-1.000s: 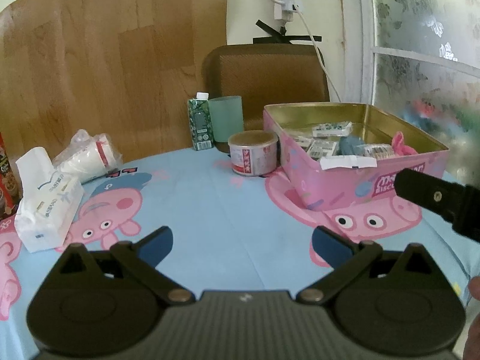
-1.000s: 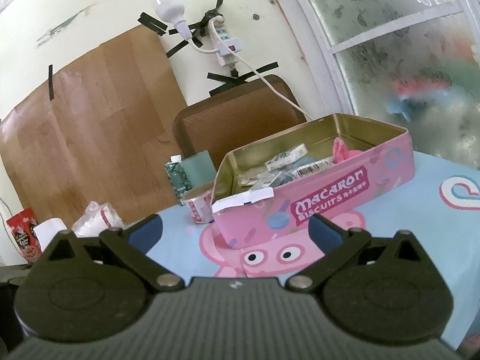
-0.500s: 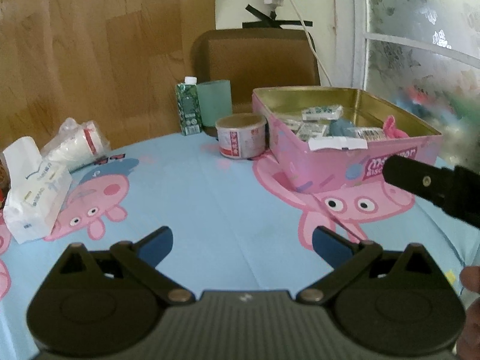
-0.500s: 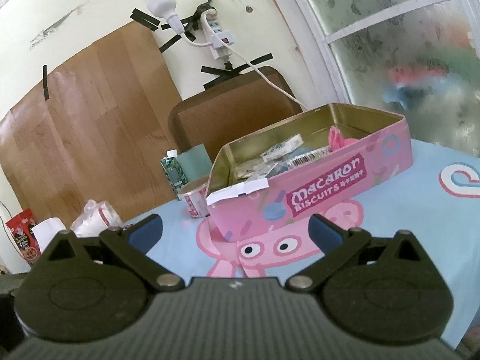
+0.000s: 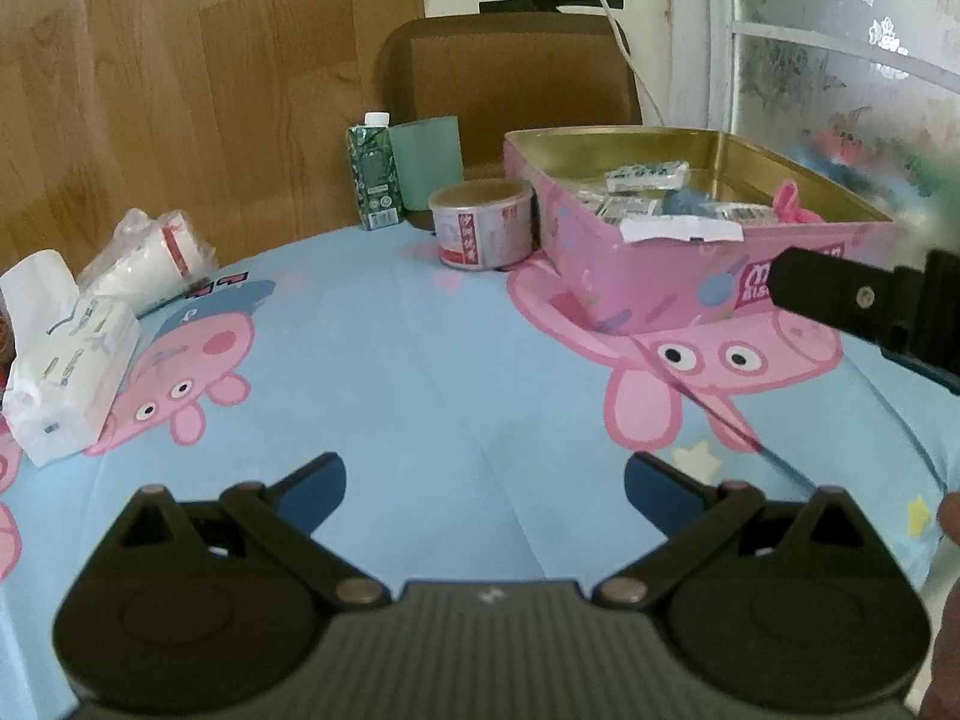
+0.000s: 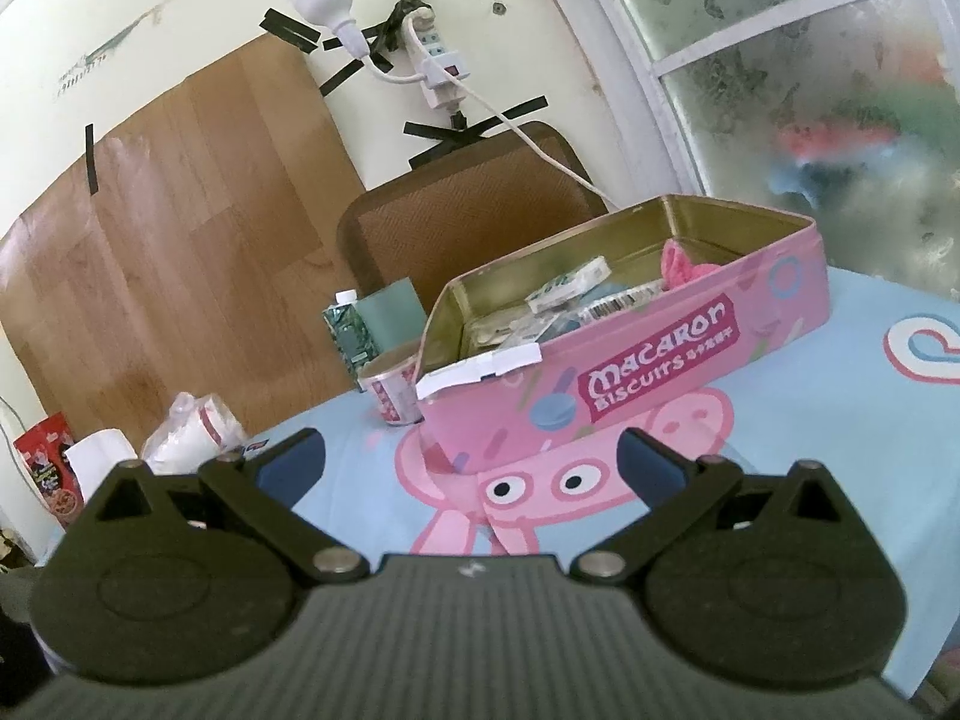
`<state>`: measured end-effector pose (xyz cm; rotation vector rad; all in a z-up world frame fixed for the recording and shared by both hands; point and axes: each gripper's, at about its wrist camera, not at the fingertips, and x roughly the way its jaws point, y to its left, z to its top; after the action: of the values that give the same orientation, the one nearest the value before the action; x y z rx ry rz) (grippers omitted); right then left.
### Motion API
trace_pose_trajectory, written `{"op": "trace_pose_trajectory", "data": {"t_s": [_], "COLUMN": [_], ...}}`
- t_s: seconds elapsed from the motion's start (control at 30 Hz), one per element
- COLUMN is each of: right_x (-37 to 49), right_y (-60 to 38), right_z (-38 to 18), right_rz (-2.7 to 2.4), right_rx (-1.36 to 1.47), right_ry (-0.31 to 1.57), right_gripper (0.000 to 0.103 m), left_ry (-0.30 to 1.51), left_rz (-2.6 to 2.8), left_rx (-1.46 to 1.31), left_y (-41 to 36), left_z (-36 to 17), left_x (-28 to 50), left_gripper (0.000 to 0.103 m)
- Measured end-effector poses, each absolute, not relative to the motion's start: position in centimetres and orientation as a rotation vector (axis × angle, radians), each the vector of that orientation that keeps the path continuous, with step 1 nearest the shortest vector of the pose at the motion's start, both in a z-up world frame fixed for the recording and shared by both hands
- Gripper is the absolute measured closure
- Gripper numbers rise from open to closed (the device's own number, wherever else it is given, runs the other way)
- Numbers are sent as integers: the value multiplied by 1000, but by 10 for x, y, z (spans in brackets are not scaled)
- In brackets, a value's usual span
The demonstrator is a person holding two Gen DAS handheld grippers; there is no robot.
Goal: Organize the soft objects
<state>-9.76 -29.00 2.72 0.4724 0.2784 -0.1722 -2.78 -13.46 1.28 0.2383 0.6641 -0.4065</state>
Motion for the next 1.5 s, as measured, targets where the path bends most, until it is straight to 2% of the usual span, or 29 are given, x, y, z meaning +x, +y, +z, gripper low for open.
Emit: {"op": "trace_pose_trajectory", "data": {"t_s": [1.5], "right_x": [-94], "right_y": [-297], "right_z": [20], "right_rz": [-152], "right_rx": [503], "right_ry": [310], "right_gripper": [0], "left_ry": [726], "left_rz": [-387], "left_rx": [261], "left_y": [-132], "left_z": [-5], "left_x": [-25], "left_gripper": [0]}}
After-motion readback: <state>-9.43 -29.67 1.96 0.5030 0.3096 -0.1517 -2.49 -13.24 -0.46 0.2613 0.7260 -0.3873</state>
